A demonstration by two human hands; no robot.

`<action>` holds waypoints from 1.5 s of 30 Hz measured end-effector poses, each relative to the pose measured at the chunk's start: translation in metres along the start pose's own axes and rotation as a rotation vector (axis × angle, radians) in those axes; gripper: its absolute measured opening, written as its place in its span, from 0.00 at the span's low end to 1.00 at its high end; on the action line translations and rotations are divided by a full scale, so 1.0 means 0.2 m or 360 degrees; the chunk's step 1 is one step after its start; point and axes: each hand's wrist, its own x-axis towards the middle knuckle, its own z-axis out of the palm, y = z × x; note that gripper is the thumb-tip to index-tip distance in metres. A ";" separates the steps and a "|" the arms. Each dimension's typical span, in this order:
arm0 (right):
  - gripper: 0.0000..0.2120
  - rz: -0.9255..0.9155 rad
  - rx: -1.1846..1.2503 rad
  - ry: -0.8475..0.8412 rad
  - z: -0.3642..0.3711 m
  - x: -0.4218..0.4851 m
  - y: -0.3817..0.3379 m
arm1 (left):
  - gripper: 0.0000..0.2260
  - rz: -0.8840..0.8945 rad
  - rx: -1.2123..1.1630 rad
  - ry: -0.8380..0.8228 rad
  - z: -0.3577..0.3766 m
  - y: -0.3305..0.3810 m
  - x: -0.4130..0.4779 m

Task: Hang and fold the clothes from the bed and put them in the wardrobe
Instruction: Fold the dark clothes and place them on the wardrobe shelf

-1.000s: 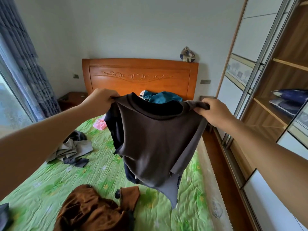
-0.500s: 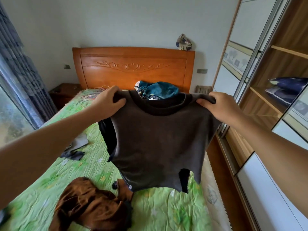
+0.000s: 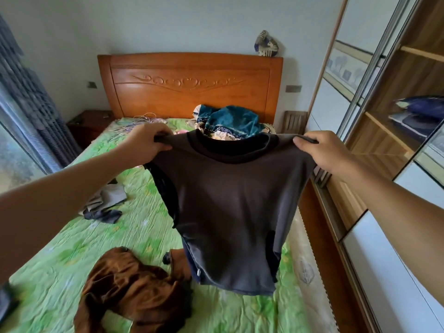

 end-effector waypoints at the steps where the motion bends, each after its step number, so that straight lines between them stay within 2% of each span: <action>1: 0.18 0.0012 0.0007 0.0001 0.00 0.00 0.00 | 0.12 0.0013 -0.0029 -0.0022 0.00 0.00 0.00; 5: 0.15 0.0005 0.0048 0.0127 -0.03 -0.01 -0.04 | 0.10 0.0127 -0.0050 -0.0055 -0.07 0.04 0.02; 8: 0.11 -0.0070 0.0002 0.0200 -0.05 -0.01 -0.09 | 0.09 0.0052 -0.0123 0.0085 -0.10 0.10 0.02; 11: 0.09 -0.0123 -0.0054 0.0124 -0.02 -0.04 -0.13 | 0.08 -0.0050 -0.0069 0.0077 -0.07 0.15 0.01; 14: 0.13 -0.0078 -0.0069 -0.0064 0.01 -0.09 -0.14 | 0.06 -0.0092 -0.0068 -0.0029 0.01 0.17 -0.04; 16: 0.15 0.0044 -0.0056 -0.0288 0.01 -0.11 -0.12 | 0.07 -0.0057 -0.0127 -0.0149 0.05 0.15 -0.07; 19: 0.18 0.0268 -0.0080 -0.0613 0.02 -0.11 -0.08 | 0.03 0.0026 -0.0202 -0.0322 0.11 0.09 -0.08; 23: 0.16 0.0397 -0.0035 -0.0760 0.04 -0.06 -0.02 | 0.03 0.0103 -0.0139 -0.0310 0.20 -0.01 -0.01; 30: 0.09 0.0289 -0.0253 -0.0522 0.18 0.23 0.14 | 0.01 0.0110 0.0089 -0.0245 0.36 -0.20 0.28; 33: 0.04 0.0267 -0.0370 -0.0444 0.24 0.40 0.20 | 0.06 0.0009 0.0134 -0.0219 0.43 -0.26 0.44; 37: 0.05 0.0185 -0.0528 -0.0223 0.26 0.66 0.19 | 0.10 -0.0055 0.0133 -0.0207 0.42 -0.28 0.67; 45: 0.09 -0.0164 -0.0549 0.0357 0.01 0.93 -0.07 | 0.11 0.0064 0.0103 0.0275 0.15 -0.11 0.99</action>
